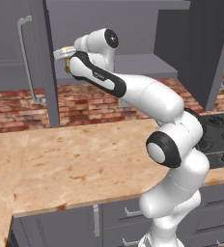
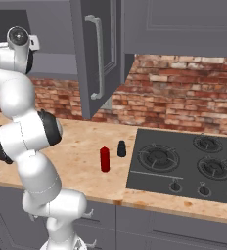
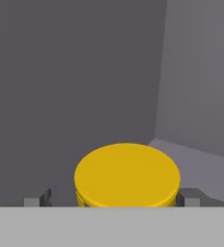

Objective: Collect the turmeric, ketchup, and shaker from the cabinet and place them next to the stove.

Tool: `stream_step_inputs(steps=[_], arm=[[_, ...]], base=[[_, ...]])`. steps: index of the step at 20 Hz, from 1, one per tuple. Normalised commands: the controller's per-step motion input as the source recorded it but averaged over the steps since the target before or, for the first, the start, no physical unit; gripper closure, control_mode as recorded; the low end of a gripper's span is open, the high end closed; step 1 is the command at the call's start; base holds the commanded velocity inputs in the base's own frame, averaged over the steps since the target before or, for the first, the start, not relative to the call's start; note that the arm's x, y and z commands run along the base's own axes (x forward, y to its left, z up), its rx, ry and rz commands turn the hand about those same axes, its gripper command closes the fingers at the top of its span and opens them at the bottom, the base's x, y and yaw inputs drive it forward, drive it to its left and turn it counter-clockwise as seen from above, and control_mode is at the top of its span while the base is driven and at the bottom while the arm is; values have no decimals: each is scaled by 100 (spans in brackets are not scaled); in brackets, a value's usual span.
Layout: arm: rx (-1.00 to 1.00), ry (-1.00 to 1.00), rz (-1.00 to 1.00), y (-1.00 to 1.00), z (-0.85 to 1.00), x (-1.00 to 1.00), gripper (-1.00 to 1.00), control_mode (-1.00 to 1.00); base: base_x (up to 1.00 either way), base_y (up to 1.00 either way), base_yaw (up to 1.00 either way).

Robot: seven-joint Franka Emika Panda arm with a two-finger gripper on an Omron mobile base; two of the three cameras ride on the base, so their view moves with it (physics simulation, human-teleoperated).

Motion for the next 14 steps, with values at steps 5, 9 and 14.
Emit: stream_step_inputs(steps=[5, 9, 14], arm=[[0, 4, 0, 0, -1, 0, -100, -100], [0, 3, 0, 0, -2, 2, 100, -100], [0, 1, 0, 0, 0, 6, 100, -100]], base=[[0, 0, 0], [0, 0, 0], [0, 0, 0]])
